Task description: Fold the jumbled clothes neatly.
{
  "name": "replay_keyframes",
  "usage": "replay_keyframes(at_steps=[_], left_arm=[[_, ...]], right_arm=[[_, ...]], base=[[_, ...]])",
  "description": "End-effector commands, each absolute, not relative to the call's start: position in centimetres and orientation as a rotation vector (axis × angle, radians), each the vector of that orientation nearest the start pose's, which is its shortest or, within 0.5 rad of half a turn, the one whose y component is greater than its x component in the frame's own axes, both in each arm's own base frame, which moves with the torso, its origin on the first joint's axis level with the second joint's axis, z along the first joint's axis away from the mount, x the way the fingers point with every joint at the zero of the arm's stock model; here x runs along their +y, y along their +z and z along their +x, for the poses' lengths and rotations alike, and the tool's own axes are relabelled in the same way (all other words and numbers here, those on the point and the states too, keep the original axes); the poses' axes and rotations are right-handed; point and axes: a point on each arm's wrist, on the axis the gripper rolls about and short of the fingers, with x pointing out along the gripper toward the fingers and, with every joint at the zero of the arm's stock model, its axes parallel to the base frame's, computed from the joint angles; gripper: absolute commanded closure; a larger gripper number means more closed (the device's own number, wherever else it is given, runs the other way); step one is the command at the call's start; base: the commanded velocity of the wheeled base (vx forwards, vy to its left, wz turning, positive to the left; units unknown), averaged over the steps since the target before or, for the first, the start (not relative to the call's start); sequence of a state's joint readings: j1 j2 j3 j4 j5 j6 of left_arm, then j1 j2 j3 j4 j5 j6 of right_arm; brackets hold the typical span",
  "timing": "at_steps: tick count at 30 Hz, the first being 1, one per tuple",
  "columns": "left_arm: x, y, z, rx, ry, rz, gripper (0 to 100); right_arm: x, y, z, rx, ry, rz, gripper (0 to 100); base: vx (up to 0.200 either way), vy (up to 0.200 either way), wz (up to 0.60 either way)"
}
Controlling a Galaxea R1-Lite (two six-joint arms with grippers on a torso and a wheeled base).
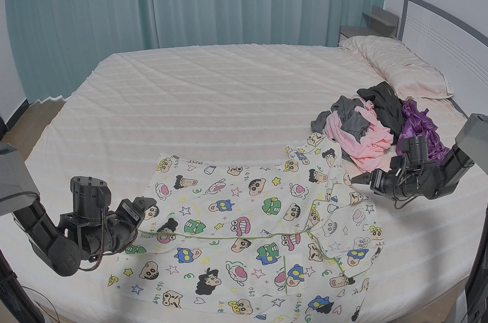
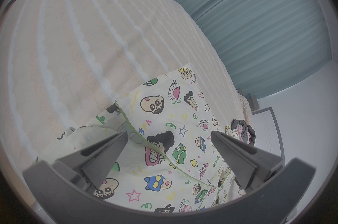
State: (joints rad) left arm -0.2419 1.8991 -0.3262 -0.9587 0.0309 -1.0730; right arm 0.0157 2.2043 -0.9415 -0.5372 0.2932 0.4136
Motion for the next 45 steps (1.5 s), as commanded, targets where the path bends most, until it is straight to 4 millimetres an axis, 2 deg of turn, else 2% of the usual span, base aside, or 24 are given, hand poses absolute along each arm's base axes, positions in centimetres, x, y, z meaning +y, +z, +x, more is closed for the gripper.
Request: replay_keyframes(at_steps=[1, 2, 6, 17, 18, 27, 35, 45], left_arm=[[-6.1, 5.0, 24.5, 0.658, 0.138, -0.949, 0], [-6.0, 5.1, 24.4, 0.657, 0.135, -0.952, 0], [-6.3, 5.5, 24.0, 0.653, 0.115, -0.95, 0], [-6.7, 5.7, 23.7, 0.659, 0.095, -0.944, 0], [-6.7, 5.7, 23.7, 0.66, 0.095, -0.944, 0], [-6.7, 5.7, 23.7, 0.66, 0.096, -0.945, 0], [-6.7, 5.7, 23.7, 0.662, 0.096, -0.943, 0], [-6.7, 5.6, 23.6, 0.667, 0.1, -0.942, 0]], right_arm=[[-0.5, 3.9, 34.0, 0.808, 0.19, 0.49, 0], [-0.5, 3.2, 33.1, 0.842, 0.199, 0.471, 0], [-0.2, 2.0, 31.8, 0.902, 0.211, 0.453, 0], [0.5, 0.5, 31.4, 0.965, 0.225, 0.455, 0], [0.5, 0.3, 31.4, 0.971, 0.223, 0.456, 100], [-0.1, 0.2, 30.9, 0.978, 0.197, 0.474, 100], [-2.6, 1.6, 29.6, 0.935, 0.125, 0.504, 100], [-4.9, 1.7, 28.4, 0.922, 0.054, 0.523, 100]], base=[[0.0, 0.0, 0.0], [0.0, 0.0, 0.0], [0.0, 0.0, 0.0], [0.0, 0.0, 0.0], [0.0, 0.0, 0.0], [0.0, 0.0, 0.0], [0.0, 0.0, 0.0], [0.0, 0.0, 0.0]])
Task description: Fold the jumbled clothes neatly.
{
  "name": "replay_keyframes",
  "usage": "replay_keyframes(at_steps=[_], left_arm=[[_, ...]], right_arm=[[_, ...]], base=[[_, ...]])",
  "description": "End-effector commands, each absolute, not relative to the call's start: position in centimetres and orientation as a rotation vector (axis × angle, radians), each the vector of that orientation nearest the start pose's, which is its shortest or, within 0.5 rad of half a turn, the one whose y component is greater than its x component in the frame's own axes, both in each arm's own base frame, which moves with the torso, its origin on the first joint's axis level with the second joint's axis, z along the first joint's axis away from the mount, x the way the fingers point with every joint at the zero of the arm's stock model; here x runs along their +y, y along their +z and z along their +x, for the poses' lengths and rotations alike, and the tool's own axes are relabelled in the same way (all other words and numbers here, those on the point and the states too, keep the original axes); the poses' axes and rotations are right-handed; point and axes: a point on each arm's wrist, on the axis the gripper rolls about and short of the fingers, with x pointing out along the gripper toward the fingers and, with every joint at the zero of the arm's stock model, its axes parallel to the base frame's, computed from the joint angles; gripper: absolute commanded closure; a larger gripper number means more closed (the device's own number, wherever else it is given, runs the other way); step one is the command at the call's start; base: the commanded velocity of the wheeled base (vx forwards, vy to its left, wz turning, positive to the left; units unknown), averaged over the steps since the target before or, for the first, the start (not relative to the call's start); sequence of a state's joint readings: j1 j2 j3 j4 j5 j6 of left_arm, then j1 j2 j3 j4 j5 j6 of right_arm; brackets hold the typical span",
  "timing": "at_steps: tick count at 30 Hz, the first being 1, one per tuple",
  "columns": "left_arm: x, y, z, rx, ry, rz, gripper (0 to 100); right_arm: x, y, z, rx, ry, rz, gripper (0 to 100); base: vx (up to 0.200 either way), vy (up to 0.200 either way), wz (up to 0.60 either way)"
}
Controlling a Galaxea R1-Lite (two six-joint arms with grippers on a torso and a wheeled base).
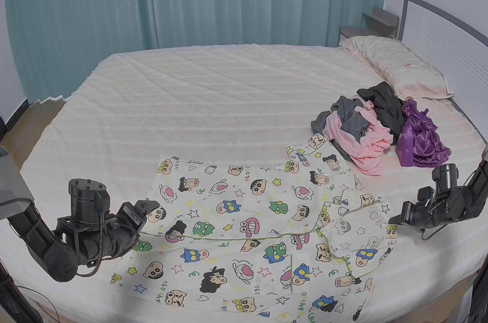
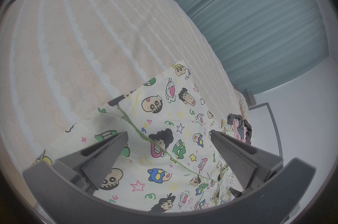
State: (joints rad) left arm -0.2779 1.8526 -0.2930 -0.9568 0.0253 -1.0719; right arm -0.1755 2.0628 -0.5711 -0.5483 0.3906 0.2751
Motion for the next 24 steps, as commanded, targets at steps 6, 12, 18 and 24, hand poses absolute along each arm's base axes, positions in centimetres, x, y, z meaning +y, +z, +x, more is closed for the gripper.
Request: replay_keyframes(at_steps=[6, 12, 18, 24], left_arm=[[-6.7, 5.6, 23.6, 0.665, 0.1, -0.94, 0], [-6.7, 5.6, 23.5, 0.669, 0.101, -0.936, 0], [-6.5, 5.8, 22.9, 0.664, 0.088, -0.908, 0], [-6.8, 5.7, 22.6, 0.677, 0.075, -0.899, 0]], right_arm=[[-5.5, 1.8, 27.9, 0.918, 0.032, 0.532, 100], [-5.6, 1.5, 28.0, 0.924, 0.038, 0.517, 100], [-5.5, 2.2, 27.7, 0.909, 0.045, 0.522, 0], [-4.6, 3.3, 25.5, 0.908, 0.057, 0.518, 0]], base=[[0.0, 0.0, 0.0], [0.0, 0.0, 0.0], [0.0, 0.0, 0.0], [0.0, 0.0, 0.0]])
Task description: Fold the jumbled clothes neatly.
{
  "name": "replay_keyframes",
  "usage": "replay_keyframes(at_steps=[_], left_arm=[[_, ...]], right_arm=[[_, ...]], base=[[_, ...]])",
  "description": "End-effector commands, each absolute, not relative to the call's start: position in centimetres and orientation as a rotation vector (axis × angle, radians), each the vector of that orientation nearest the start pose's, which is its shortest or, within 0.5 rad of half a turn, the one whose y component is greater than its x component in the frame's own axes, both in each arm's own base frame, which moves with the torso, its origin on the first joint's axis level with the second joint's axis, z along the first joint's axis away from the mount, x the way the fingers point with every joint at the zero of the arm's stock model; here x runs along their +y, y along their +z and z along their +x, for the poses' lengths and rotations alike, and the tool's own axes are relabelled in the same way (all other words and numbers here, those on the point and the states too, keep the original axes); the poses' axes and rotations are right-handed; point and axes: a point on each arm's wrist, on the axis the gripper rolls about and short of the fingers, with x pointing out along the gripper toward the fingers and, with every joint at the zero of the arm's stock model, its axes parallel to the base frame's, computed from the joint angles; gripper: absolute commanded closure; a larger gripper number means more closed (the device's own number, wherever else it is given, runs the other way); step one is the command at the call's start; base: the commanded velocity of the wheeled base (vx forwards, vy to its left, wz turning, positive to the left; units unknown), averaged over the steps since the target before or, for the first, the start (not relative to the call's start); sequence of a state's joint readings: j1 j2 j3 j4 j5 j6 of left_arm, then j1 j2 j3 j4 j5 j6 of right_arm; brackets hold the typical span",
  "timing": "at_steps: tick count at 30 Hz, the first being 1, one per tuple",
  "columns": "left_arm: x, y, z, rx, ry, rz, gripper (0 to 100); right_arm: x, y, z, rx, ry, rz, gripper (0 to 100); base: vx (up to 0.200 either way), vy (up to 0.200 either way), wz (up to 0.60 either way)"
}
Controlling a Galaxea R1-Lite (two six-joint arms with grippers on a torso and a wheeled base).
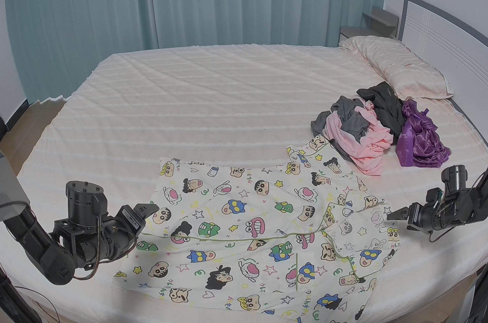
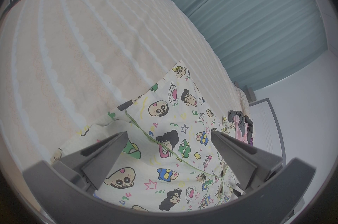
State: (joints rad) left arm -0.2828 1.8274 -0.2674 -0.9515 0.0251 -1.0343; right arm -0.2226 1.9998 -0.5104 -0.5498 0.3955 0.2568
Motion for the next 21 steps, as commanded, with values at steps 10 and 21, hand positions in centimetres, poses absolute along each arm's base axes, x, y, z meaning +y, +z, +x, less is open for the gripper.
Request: replay_keyframes(at_steps=[10, 21], left_arm=[[-7.5, 5.0, 21.4, 0.736, 0.061, -0.87, 0], [-7.3, 4.0, 19.8, 0.797, 0.081, -0.813, 0]], right_arm=[[-2.6, 3.9, 22.2, 0.954, 0.049, 0.598, 0], [-1.5, 3.1, 20.2, 0.965, 0.064, 0.623, 0]], base=[[-0.14, 0.0, 0.0], [-0.145, 0.0, 0.0]])
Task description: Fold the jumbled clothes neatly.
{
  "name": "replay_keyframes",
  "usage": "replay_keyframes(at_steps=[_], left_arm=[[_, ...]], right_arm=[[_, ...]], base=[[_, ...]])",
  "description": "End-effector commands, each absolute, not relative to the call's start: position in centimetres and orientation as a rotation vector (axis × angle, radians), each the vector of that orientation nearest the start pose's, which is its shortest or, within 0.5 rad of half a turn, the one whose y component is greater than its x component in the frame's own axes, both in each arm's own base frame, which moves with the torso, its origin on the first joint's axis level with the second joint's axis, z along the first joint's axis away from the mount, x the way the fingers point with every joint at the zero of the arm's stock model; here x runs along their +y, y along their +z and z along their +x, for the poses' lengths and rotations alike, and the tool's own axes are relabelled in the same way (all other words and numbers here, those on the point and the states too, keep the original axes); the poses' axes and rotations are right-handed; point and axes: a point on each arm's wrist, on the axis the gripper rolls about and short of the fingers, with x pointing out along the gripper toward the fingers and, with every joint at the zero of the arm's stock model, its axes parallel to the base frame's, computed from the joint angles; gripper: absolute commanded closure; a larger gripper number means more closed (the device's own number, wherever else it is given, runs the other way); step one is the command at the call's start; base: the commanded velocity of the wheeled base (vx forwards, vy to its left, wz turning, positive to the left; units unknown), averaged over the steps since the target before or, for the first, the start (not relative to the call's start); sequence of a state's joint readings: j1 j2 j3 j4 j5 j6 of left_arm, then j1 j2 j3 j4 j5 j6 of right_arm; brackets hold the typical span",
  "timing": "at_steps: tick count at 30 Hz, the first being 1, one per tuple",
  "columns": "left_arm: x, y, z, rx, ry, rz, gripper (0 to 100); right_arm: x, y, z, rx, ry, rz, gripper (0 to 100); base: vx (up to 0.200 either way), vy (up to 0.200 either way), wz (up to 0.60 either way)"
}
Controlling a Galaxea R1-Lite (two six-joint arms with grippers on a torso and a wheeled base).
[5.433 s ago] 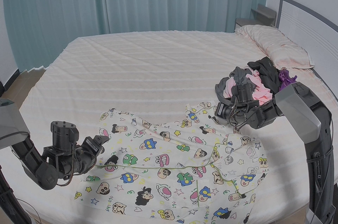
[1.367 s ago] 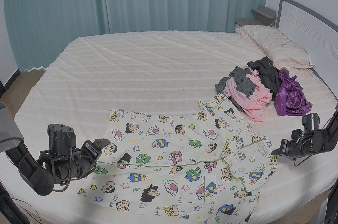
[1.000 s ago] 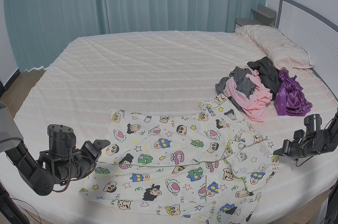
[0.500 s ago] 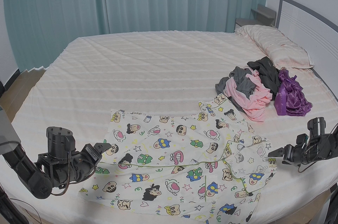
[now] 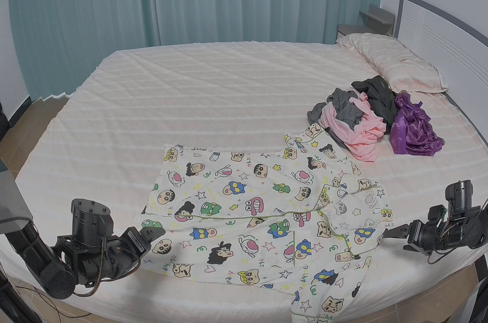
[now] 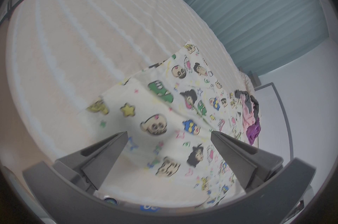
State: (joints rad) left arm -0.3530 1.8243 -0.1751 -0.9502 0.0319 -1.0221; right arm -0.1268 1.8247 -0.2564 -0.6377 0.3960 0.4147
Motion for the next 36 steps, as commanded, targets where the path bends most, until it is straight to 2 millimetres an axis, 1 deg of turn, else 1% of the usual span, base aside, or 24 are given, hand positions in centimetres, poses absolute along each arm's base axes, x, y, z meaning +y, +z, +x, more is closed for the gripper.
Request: replay_keyframes(at_steps=[1, 3, 7, 8, 9, 10, 12, 18, 19, 24, 25, 26, 32, 36], left_arm=[[-7.2, 3.9, 19.8, 0.805, 0.08, -0.798, 0], [-7.1, 3.5, 19.6, 0.83, 0.085, -0.761, 0], [-7.2, 2.8, 19.9, 0.856, 0.107, -0.745, 0], [-7.1, 2.2, 20.3, 0.871, 0.131, -0.738, 0], [-7.1, 2.2, 20.3, 0.871, 0.131, -0.738, 0], [-6.9, 1.6, 21.0, 0.87, 0.171, -0.731, 0], [-6.6, 1.1, 21.6, 0.854, 0.218, -0.727, 0], [-6.0, 0.7, 22.7, 0.836, 0.256, -0.743, 0], [-5.6, 0.7, 23.2, 0.819, 0.27, -0.757, 0], [-5.1, 0.6, 23.5, 0.814, 0.284, -0.773, 0], [-5.1, 0.5, 23.5, 0.818, 0.286, -0.77, 0], [-5.1, 0.6, 23.5, 0.816, 0.286, -0.772, 100], [-5.1, 0.6, 23.2, 0.819, 0.29, -0.759, 100], [-5.0, 1.5, 22.8, 0.792, 0.28, -0.765, 100]], right_arm=[[-1.4, 3.1, 20.0, 0.965, 0.067, 0.62, 0], [-1.3, 3.0, 19.8, 0.963, 0.072, 0.617, 0], [-0.9, 2.8, 19.6, 0.972, 0.087, 0.611, 0], [-0.6, 2.8, 19.5, 0.979, 0.096, 0.604, 0], [-0.6, 2.8, 19.5, 0.979, 0.096, 0.604, 0], [-0.4, 2.8, 19.3, 0.986, 0.106, 0.599, 0], [-0.2, 2.7, 19.2, 0.993, 0.114, 0.595, 0], [0.0, 2.5, 19.1, 1.009, 0.116, 0.594, 0], [0.1, 2.5, 19.1, 1.013, 0.125, 0.59, 0], [0.7, 2.3, 18.7, 1.036, 0.148, 0.576, 0], [1.1, 2.2, 18.6, 1.048, 0.164, 0.567, 0], [1.2, 2.2, 18.6, 1.052, 0.169, 0.564, 0], [2.6, 1.5, 18.8, 1.104, 0.219, 0.532, 0], [4.2, 0.9, 19.7, 1.118, 0.243, 0.559, 0]], base=[[0.0, 0.0, 0.0], [0.0, 0.0, 0.0], [0.0, 0.0, 0.0], [0.0, 0.0, 0.0], [0.0, 0.0, 0.0], [0.0, 0.0, 0.0], [0.0, 0.0, 0.0], [0.0, 0.0, 0.0], [0.0, 0.0, 0.0], [0.0, 0.0, 0.0], [0.0, 0.0, 0.0], [0.0, 0.0, 0.0], [0.0, 0.0, 0.0], [0.0, 0.0, 0.0]])
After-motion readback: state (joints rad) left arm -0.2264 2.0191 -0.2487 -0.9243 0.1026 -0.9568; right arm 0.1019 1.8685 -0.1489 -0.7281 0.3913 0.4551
